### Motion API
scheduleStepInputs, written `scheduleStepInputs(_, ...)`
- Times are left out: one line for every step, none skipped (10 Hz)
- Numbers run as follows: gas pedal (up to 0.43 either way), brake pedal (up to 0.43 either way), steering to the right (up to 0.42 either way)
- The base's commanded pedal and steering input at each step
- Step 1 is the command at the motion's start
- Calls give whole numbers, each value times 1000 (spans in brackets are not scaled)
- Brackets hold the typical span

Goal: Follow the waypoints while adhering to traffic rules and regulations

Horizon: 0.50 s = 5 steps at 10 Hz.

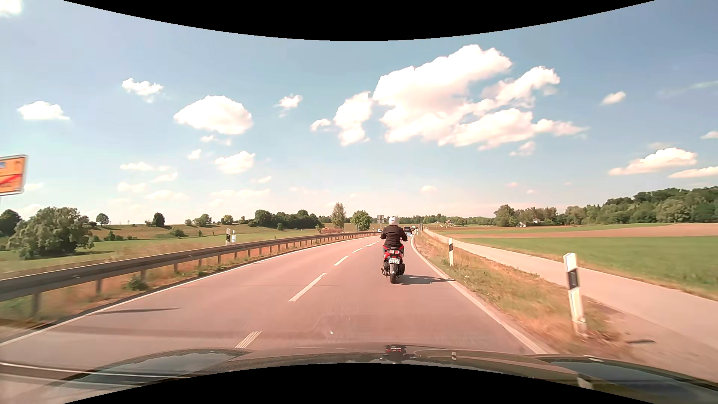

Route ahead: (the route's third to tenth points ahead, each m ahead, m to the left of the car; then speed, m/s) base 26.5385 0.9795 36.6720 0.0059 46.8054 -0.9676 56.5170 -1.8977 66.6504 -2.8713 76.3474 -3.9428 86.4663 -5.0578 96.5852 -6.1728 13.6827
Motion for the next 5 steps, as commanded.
scheduleStepInputs(177,12,20)
scheduleStepInputs(177,12,19)
scheduleStepInputs(177,12,18)
scheduleStepInputs(177,12,17)
scheduleStepInputs(177,12,16)
